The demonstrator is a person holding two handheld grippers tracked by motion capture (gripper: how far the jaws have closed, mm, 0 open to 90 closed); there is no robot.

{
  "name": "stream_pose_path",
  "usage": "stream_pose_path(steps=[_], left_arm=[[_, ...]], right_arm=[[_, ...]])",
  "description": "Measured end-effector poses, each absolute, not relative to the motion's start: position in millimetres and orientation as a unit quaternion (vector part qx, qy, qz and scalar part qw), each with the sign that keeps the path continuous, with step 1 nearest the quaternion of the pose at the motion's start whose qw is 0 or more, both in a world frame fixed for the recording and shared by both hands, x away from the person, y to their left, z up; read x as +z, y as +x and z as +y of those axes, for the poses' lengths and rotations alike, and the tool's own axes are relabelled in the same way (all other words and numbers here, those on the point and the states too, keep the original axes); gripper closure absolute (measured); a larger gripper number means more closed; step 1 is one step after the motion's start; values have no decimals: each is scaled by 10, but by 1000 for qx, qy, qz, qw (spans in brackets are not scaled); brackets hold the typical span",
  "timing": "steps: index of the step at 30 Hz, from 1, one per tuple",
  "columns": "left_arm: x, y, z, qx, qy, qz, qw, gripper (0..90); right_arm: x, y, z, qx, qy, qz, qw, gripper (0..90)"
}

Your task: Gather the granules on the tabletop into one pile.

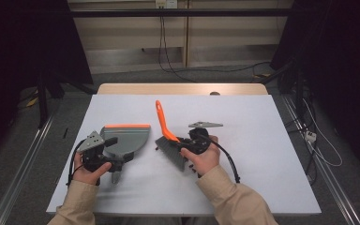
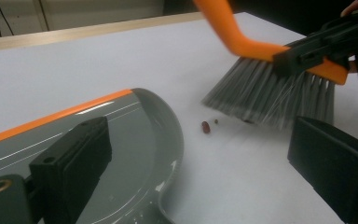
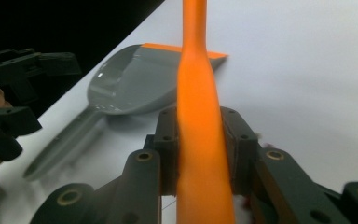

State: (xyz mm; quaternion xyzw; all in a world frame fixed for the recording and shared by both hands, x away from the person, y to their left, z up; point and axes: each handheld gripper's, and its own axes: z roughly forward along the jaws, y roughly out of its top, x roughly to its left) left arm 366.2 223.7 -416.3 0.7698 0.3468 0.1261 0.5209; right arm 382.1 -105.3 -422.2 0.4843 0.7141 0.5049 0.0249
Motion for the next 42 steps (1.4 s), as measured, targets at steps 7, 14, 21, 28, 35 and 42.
stream_pose_path(steps=[7,14,21,28,35,42], left_arm=[[-4156,3658,2272,128,768,348,522,59],[-4153,3659,2271,131,767,349,522,59],[-4161,3664,2230,130,770,344,521,59],[-4175,3666,2195,129,772,344,518,60],[-4175,3666,2189,128,774,343,517,60],[-4184,3676,2188,129,774,343,516,59]], right_arm=[[-4406,3961,-709,490,502,712,3,712],[-4396,3961,-911,463,528,712,12,711],[-4383,3827,-1224,459,543,702,22,711],[-4366,3755,-1457,454,552,699,32,711],[-4347,3744,-1563,451,547,703,45,711],[-4249,3771,-1645,482,524,702,32,713]])
